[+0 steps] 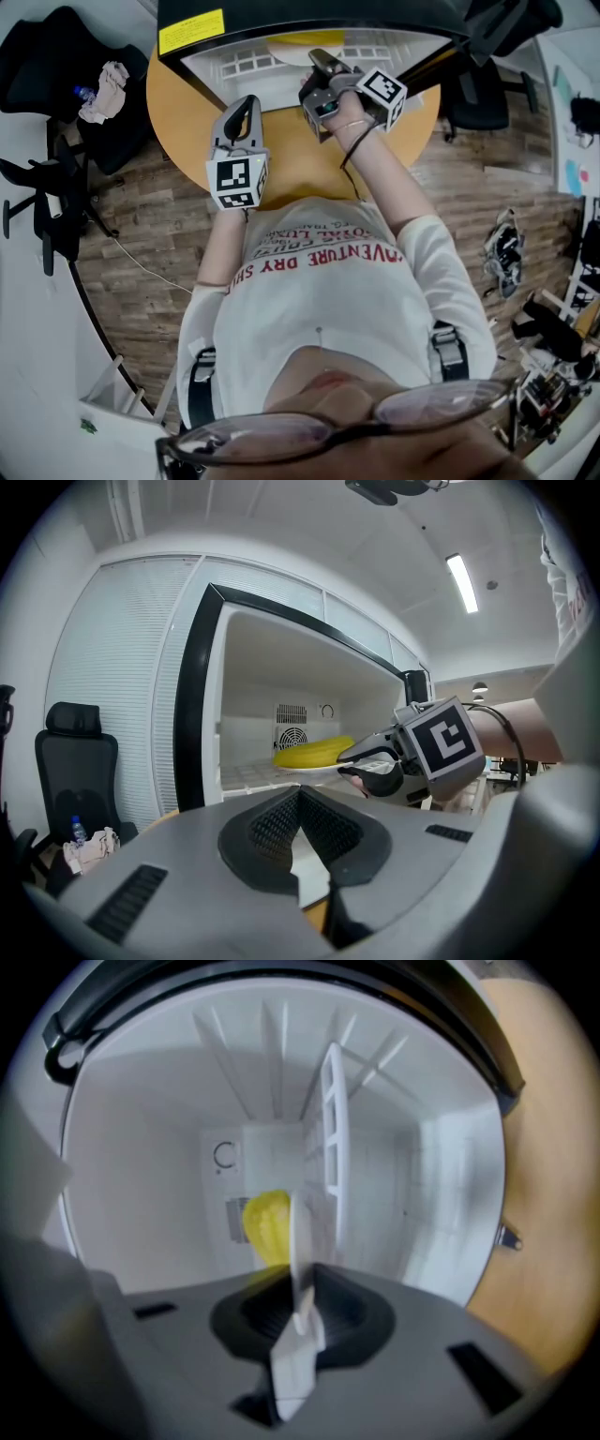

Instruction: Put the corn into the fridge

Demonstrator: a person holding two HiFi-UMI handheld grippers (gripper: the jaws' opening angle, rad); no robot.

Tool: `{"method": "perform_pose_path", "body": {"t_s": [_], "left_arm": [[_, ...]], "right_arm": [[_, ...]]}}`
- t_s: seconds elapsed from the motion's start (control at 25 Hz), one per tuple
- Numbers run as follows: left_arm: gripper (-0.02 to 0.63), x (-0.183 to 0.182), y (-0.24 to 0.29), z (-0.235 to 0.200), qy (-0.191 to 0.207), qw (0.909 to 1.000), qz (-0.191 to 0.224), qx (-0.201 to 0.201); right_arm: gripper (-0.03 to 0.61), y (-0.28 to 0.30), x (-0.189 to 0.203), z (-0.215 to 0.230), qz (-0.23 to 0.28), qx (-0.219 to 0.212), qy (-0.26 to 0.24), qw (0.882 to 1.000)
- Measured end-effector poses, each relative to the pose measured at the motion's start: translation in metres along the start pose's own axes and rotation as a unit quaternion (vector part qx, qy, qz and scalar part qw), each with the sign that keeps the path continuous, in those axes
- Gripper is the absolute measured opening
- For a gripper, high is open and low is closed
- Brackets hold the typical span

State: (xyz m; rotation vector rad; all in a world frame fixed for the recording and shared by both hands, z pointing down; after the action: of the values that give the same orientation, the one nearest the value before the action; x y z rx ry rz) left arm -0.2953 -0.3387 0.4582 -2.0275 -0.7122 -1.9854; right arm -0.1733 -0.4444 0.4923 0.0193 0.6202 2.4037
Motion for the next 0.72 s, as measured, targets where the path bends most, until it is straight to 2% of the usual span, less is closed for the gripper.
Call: {"method": "perform_pose_path", "body": {"t_s": [0.16, 0.4, 0.48, 0.64, 0.72], "left_arm": [[0.025, 0.006, 0.0, -0.003, -0.002, 1.0, -0.004, -0.002], [0.026, 0.006, 0.0, -0.006, -0.005, 1.0, -0.004, -0.002], [0.025, 0.007, 0.001, -0.005, -0.006, 1.0, -0.004, 0.0], [0.026, 0.01, 0.003, -0.003, -0.007, 0.9999, -0.005, 0.005], [0.025, 0.009, 0.002, -0.002, -0.007, 0.9999, -0.004, 0.006]], "right_arm": [[0.061, 0.004, 0.005, -0.006, -0.009, -0.008, -0.011, 1.0], [0.123, -0.003, 0.009, -0.006, -0.013, -0.016, -0.031, 0.999], [0.141, -0.005, 0.01, -0.005, -0.014, -0.015, -0.049, 0.999], [0.218, -0.007, 0.014, -0.012, -0.02, -0.007, -0.101, 0.995], [0.232, -0.008, 0.017, -0.013, -0.021, 0.003, -0.117, 0.993]]}}
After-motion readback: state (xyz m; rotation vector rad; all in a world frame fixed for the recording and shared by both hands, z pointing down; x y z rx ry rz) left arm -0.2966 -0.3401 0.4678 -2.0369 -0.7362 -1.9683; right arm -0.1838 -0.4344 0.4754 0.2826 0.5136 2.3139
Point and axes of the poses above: the fingertips, and each gripper's own axes: y forward along the fingers, z to its right, x out of its underside, the point moved 1 cm from there along -y, backward along the fingers, and after that the axes turned 14 degrees about x, right-handed, at the moved point
